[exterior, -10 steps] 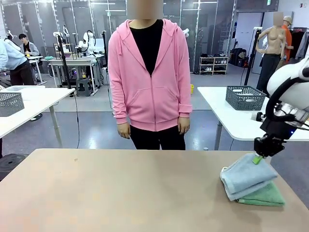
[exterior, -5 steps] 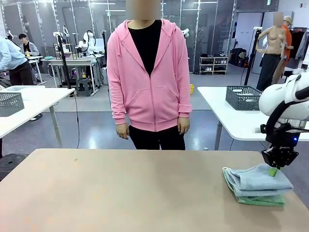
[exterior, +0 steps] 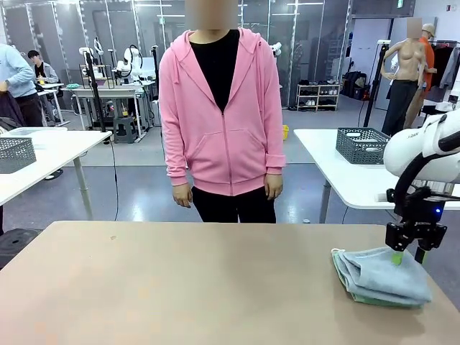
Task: Fold the towels and place them in the basket.
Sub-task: Stack the folded Towel with hook on the right side of the table.
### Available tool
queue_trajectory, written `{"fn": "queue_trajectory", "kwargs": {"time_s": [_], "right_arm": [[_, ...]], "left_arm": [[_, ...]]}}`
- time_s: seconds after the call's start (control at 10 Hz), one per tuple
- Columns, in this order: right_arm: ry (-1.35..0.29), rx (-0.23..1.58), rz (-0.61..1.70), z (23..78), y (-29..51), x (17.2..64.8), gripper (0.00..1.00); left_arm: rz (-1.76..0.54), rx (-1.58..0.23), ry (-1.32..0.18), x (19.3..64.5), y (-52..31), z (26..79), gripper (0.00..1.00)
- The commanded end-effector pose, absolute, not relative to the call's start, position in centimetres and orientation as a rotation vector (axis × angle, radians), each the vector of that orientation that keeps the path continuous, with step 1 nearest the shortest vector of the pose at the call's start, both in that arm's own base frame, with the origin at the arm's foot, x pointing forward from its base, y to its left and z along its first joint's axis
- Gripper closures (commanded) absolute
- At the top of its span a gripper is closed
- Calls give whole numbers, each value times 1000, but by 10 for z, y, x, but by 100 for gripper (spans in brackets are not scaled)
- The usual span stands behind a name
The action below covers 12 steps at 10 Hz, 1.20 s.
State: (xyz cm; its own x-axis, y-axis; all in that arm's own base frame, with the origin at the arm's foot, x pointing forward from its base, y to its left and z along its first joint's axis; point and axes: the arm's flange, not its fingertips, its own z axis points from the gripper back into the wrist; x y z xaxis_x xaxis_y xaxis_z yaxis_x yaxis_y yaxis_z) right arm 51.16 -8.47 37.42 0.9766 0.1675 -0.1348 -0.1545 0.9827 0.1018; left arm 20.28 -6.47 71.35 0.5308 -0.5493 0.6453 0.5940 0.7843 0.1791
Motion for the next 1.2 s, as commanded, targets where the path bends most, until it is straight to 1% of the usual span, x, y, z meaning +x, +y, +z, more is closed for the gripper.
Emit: {"fn": "queue_trajectory", "kwargs": {"time_s": [0.0, 0.1, 0.2, 0.3, 0.4, 1.1], "right_arm": [[118, 95, 116, 376, -82, 502, 0], [116, 88, 112, 378, -82, 500, 14], [107, 85, 116, 381, -82, 499, 5], [90, 78, 122, 384, -81, 499, 0], [126, 90, 148, 384, -85, 502, 0], [126, 90, 148, 384, -85, 502, 0]], "left_arm": [[-691, -62, -744, 203, -64, 713, 0], [-691, -62, -744, 203, -64, 713, 0], [-691, -62, -744, 203, -64, 713, 0], [-691, -62, -744, 203, -64, 713, 0], [-691, -62, -744, 203, -64, 713, 0], [-691, -62, -744, 203, -64, 713, 0]]}}
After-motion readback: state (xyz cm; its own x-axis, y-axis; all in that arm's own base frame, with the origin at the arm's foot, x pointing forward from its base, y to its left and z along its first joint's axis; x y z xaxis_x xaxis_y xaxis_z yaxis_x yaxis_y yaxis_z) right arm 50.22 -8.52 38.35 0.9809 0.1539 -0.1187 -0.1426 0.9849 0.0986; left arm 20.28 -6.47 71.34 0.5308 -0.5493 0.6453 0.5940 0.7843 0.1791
